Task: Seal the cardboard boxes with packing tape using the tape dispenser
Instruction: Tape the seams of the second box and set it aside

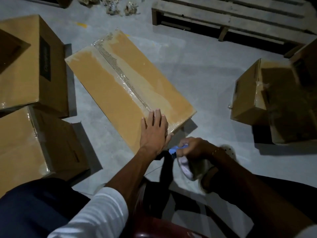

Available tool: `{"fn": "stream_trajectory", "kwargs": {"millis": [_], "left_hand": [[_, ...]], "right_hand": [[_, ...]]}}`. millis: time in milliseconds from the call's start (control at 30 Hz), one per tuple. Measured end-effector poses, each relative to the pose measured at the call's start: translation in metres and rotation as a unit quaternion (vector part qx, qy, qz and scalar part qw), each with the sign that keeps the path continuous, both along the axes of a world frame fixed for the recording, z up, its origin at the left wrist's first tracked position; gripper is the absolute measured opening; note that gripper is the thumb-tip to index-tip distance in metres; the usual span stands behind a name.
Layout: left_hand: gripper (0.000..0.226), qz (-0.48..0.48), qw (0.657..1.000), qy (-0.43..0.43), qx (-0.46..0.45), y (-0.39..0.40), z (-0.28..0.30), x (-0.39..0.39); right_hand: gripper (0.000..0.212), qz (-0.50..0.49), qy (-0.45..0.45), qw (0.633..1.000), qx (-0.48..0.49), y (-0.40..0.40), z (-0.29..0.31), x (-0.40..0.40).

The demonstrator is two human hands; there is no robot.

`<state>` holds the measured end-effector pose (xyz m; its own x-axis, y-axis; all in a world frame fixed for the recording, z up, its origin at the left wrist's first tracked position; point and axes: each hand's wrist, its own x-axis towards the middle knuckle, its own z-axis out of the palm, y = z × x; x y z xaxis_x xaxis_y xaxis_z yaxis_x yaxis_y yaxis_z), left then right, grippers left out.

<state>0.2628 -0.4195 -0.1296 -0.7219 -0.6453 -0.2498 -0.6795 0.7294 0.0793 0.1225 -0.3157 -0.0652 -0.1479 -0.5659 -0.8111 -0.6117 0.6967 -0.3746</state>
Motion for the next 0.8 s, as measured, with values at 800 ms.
{"fn": "stream_trajectory", "kwargs": {"millis": [800], "left_hand": [[0.096, 0.371, 0.888, 0.063, 0.264, -0.029, 0.042, 0.068]], "right_hand": [[0.053, -0.52, -0.499, 0.67, -0.18, 0.02, 0.053, -0.004]]}}
